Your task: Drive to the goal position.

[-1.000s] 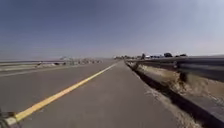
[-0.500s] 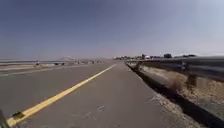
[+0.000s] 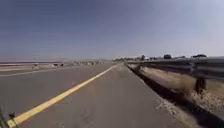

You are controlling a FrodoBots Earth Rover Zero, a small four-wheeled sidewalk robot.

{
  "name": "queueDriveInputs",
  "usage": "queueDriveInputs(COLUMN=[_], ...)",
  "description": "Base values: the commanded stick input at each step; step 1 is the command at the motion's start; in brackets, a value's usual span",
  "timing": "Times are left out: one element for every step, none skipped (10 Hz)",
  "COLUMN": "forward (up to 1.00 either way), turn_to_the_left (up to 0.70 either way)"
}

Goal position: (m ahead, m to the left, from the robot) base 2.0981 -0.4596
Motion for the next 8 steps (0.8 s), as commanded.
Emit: queueDriveInputs(forward=[0.5, 0.5, 0.5, 0.5, 0.5, 0.5, 0.5, 0.5], turn_to_the_left=[0.0, 0.0, 0.0, 0.0, 0.0, 0.0, 0.0, 0.0])
